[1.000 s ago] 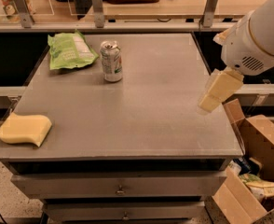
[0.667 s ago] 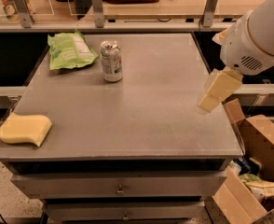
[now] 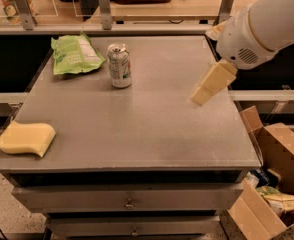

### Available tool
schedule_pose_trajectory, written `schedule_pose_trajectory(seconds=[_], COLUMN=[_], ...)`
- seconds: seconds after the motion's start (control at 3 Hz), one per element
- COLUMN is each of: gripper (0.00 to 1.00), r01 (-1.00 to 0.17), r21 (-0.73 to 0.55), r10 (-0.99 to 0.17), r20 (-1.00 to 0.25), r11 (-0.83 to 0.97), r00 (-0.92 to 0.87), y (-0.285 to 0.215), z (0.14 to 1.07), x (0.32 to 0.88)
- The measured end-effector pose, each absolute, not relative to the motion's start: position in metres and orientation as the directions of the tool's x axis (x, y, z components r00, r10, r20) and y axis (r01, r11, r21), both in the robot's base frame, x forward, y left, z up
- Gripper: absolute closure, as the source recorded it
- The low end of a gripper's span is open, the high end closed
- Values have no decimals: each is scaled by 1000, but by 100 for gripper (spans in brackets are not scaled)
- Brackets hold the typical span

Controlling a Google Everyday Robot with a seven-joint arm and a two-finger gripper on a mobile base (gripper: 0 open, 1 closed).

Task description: Move 7up can near sponge

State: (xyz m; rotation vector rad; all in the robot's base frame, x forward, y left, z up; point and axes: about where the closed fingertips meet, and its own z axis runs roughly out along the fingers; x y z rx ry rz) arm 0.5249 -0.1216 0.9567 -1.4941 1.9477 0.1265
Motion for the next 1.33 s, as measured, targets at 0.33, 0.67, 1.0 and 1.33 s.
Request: schedule_pose_trajectory(seconds=[0.33,0.67,1.0,1.33], gripper=[0,0,0,0], r01=[-915,-936,-950,-942], r21=[-247,-219,-186,-152], r10=[-744,-684,-637,-625], r20=[-664,-729,-771,-777], r11=[318,277,252,298], r00=[-79,-32,-17,-72], y=[-76,-33,4,29], z=[956,958,951,938], x=[554,577,593,607])
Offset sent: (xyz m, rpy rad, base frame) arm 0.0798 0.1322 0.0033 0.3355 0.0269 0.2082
